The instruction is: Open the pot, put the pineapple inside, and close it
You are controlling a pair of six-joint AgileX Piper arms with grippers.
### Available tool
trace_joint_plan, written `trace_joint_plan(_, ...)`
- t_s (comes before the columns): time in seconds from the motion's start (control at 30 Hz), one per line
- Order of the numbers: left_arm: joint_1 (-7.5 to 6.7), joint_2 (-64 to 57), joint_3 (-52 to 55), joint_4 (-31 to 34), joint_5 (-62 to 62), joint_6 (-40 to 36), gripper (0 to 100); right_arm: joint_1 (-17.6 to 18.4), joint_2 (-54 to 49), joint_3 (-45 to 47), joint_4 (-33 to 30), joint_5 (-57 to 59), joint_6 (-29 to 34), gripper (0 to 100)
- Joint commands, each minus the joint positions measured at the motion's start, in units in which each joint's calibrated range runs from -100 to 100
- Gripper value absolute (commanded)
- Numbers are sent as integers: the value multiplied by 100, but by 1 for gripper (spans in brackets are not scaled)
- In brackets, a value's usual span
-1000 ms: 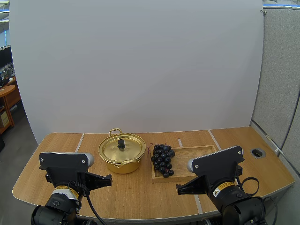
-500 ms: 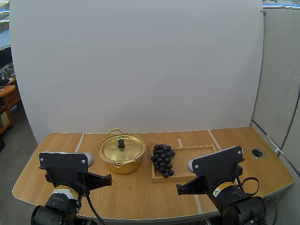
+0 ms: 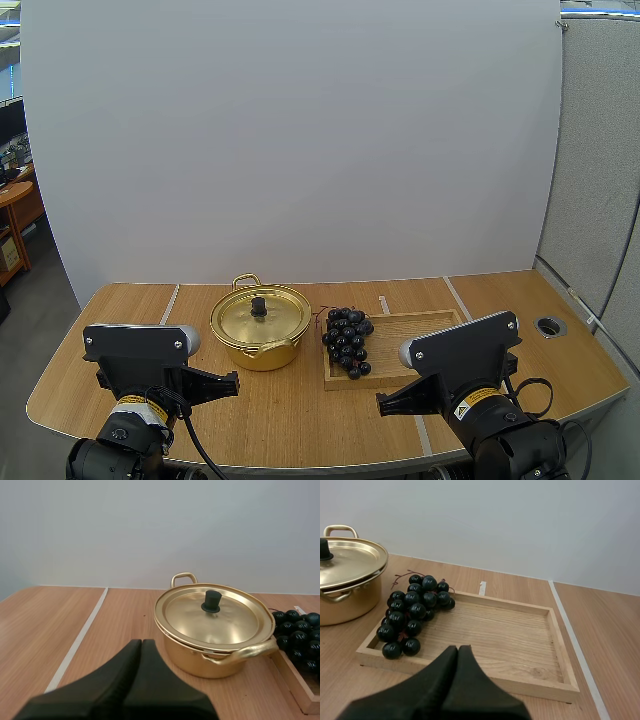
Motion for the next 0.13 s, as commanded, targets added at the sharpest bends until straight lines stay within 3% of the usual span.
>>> trace_joint_plan(0.0,10,-20,14,28,-141,-43,0,-23,-33,0,-29,-38,2,0)
trace_joint_plan(0.1,10,-20,14,28,-141,-43,0,-23,-33,0,-29,-38,2,0)
